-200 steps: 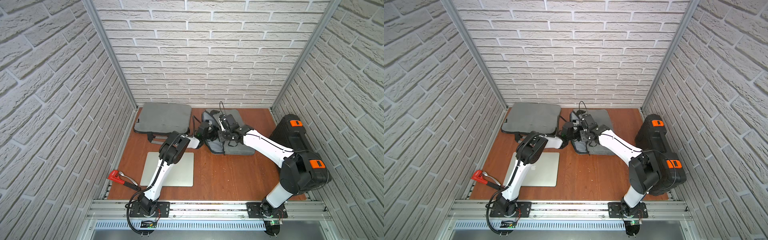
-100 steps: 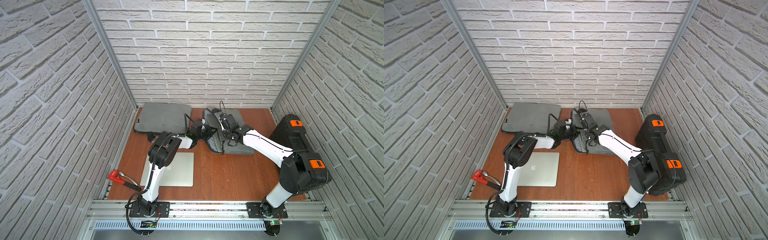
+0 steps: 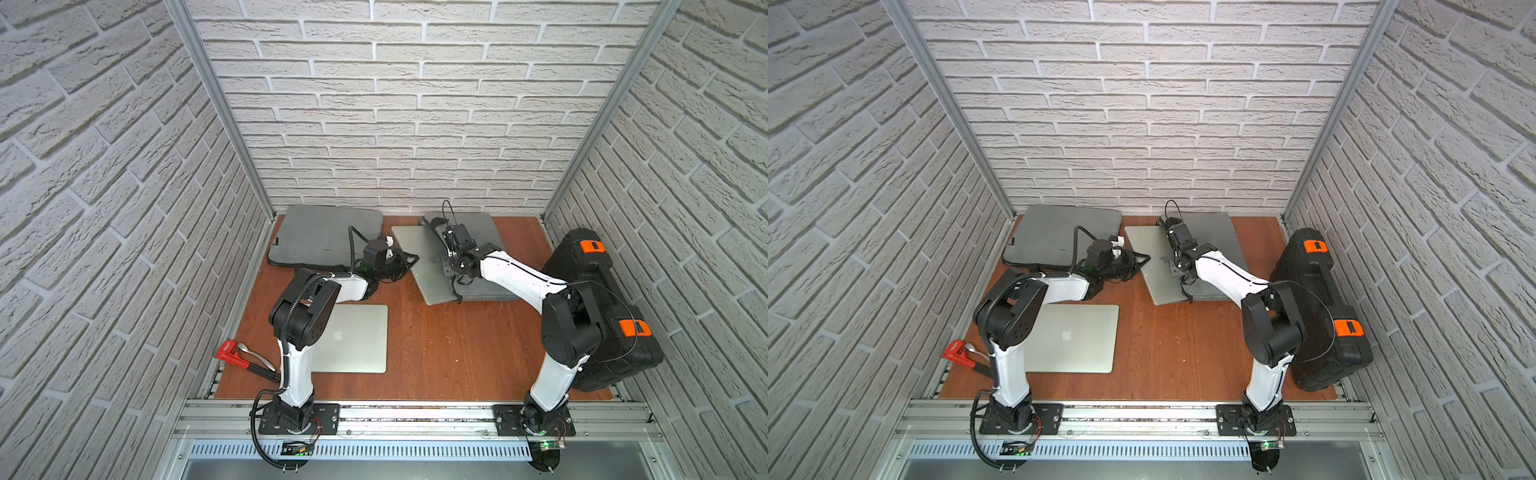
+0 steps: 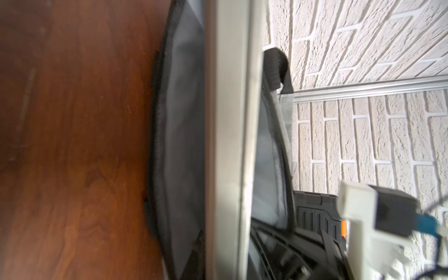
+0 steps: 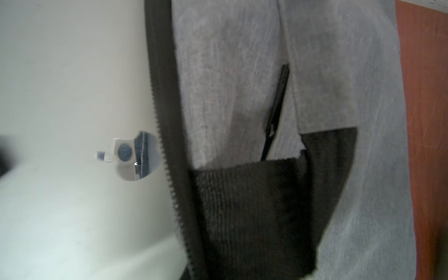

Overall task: Open the zippered laptop bag and take out the laptop
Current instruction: Take out the laptop from the zippered laptop bag, then close the bag flap at the center of the board.

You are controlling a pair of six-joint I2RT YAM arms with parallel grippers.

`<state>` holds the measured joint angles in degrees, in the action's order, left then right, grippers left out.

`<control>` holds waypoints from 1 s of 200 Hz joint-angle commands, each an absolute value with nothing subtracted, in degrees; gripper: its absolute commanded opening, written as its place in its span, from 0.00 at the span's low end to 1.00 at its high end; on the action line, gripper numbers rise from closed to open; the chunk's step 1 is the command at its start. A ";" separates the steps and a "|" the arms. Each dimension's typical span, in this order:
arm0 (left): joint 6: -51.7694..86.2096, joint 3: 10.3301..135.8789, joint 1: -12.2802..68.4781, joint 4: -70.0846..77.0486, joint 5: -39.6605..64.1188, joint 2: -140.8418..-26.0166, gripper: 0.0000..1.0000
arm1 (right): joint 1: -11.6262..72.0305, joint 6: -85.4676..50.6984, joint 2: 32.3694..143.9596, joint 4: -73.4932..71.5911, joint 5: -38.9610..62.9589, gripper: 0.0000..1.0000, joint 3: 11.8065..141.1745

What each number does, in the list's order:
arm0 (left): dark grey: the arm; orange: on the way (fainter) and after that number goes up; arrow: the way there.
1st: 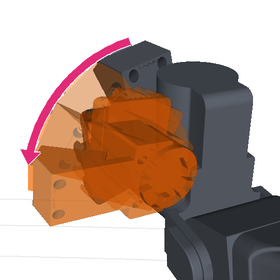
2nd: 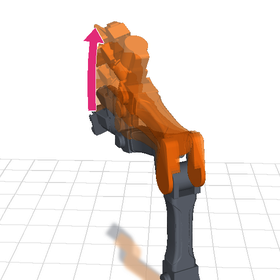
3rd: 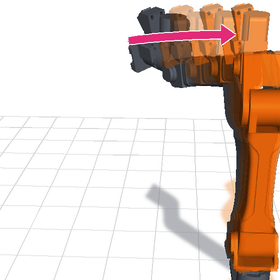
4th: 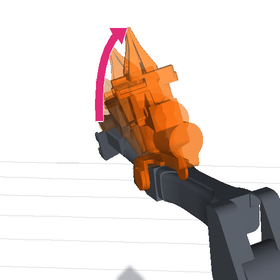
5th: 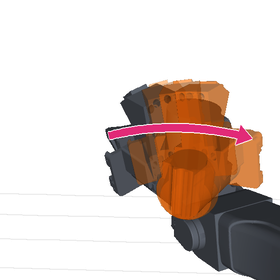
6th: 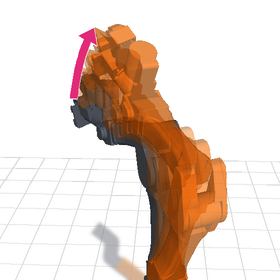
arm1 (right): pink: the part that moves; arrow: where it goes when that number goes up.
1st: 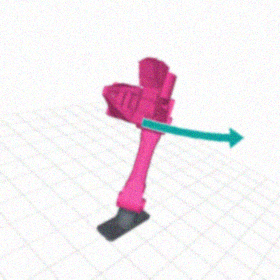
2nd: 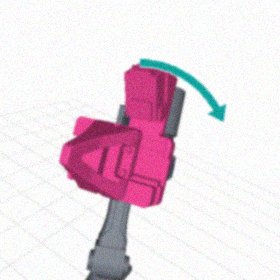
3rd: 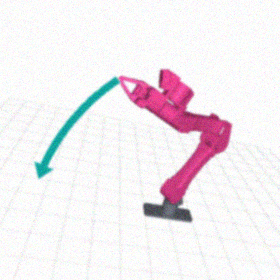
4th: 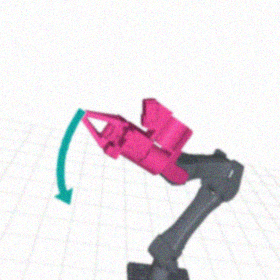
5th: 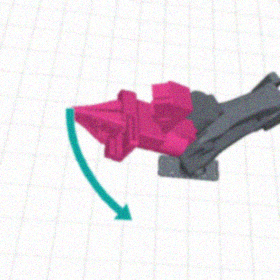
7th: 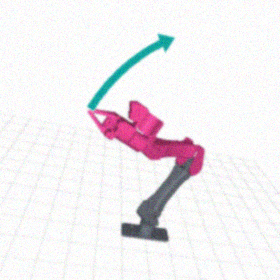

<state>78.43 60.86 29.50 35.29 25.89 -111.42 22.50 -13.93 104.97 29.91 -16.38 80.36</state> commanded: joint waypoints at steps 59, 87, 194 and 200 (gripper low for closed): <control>79.06 55.66 28.23 43.85 32.08 -100.94 0.00 | 18.68 -18.23 109.01 28.44 -22.15 0.06 84.41; 79.27 53.64 27.63 43.94 32.23 -99.09 0.00 | 17.71 -20.39 110.88 28.64 -22.75 0.06 85.31; 80.15 49.03 25.59 43.09 33.94 -94.68 0.00 | 14.46 -24.40 119.05 29.11 -23.44 0.06 90.07; 80.07 49.01 25.45 42.61 34.30 -94.55 0.00 | 14.34 -24.12 119.23 29.01 -23.16 0.06 90.25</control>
<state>79.35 48.47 26.35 32.91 30.37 -99.24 16.10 -22.79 118.43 29.41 -22.04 88.90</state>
